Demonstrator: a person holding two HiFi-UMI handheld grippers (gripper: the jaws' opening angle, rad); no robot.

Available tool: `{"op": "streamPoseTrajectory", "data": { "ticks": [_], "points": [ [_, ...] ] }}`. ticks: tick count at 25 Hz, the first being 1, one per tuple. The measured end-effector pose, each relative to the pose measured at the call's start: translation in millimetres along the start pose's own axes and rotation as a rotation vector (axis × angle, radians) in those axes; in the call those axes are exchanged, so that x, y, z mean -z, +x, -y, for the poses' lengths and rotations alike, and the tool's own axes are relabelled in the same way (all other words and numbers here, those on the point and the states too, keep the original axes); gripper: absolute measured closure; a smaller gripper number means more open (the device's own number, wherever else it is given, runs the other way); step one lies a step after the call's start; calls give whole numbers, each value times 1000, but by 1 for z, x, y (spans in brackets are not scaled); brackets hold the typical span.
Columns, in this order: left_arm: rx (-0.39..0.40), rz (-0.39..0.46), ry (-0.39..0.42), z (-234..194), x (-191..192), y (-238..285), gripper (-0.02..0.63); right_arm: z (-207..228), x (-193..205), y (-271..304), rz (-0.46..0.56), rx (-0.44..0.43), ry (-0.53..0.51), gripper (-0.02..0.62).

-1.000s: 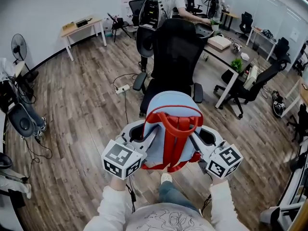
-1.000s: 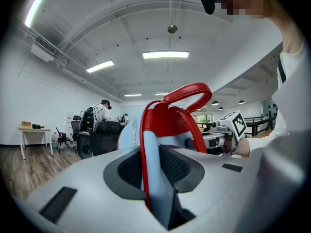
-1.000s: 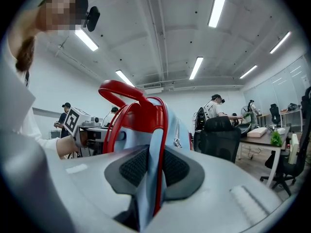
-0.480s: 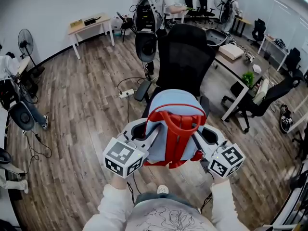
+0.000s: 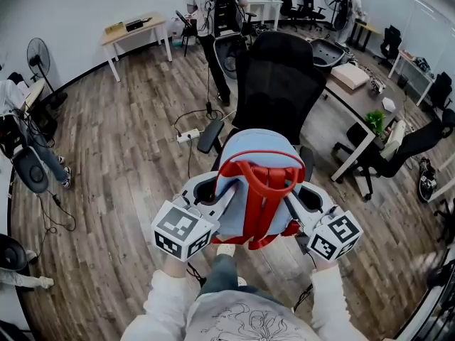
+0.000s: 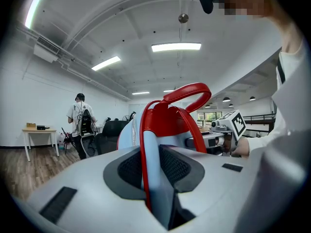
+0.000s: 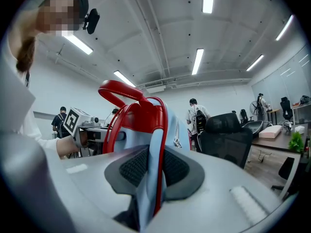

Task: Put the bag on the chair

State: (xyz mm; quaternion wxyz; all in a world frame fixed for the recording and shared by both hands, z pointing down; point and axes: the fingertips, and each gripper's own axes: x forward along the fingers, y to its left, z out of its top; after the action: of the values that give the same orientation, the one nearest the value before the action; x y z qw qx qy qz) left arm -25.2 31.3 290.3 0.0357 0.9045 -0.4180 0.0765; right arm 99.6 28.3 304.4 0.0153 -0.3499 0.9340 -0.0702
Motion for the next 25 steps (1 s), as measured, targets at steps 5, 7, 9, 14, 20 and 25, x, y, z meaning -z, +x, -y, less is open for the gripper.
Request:
{"op": "streamPoseTrajectory", "data": {
  "ticks": [5,7,9,14,20,25],
  "points": [
    [-5,1,-9,27,13,-40,515,-40,12,-27,-9,-7,-3,515],
    [-2,2,-12,-8,6,7,515,7,5,9,-9,-5,-5,515],
    [19,-3,-14,-76,-5,99,515,97,-6,76,-9,17,0,515],
    [56,-5,-18,-143,-15,167,515,161,-14,141,-20,54,7,515],
    [79,-10,-16,-53,6,31,515,24,5,49,-23,75,11,515],
    [107,-24,-20,-96,4,78,515,69,4,90,-30,101,26,515]
  ]
}}
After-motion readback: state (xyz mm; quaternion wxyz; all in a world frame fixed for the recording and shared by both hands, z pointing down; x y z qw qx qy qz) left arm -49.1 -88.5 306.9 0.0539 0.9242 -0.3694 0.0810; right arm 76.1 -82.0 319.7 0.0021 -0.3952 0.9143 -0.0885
